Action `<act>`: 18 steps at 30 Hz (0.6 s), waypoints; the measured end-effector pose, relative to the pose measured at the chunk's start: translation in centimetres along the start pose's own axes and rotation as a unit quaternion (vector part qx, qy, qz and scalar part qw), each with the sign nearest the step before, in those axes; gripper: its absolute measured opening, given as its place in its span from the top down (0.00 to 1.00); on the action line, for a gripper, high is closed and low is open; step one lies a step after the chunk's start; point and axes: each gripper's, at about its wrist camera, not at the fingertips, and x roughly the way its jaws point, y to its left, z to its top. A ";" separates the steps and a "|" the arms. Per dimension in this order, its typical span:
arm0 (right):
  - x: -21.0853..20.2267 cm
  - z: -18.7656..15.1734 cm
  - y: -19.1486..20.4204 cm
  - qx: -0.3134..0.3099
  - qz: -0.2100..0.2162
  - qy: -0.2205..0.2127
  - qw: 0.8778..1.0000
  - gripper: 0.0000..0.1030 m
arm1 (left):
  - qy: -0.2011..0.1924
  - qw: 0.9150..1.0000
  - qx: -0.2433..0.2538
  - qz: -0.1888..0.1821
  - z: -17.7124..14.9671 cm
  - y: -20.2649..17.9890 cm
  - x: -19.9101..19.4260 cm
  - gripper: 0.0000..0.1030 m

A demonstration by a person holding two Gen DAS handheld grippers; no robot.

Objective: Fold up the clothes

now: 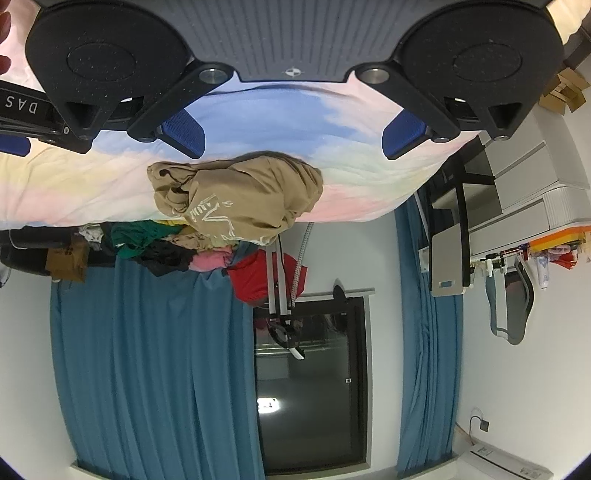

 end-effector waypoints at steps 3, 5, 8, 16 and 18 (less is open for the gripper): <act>-0.1 -0.1 0.1 -0.004 0.000 -0.002 1.000 0.09 | 0.001 1.000 0.003 0.001 -0.1 0.0 0.0 0.00; -0.1 -0.1 0.2 -0.008 -0.001 -0.003 1.000 0.09 | 0.000 1.000 0.006 0.003 -0.2 -0.1 -0.2 0.00; 0.1 -0.1 0.2 -0.009 -0.001 -0.004 1.000 0.09 | 0.005 1.000 0.006 0.005 0.2 0.1 -0.1 0.00; -0.2 0.0 0.3 -0.015 -0.006 -0.003 1.000 0.09 | 0.019 1.000 0.005 0.000 -0.2 0.1 1.4 0.00; -0.3 0.1 0.4 -0.016 -0.005 -0.004 1.000 0.09 | 0.020 1.000 0.006 -0.001 -0.2 0.0 1.5 0.00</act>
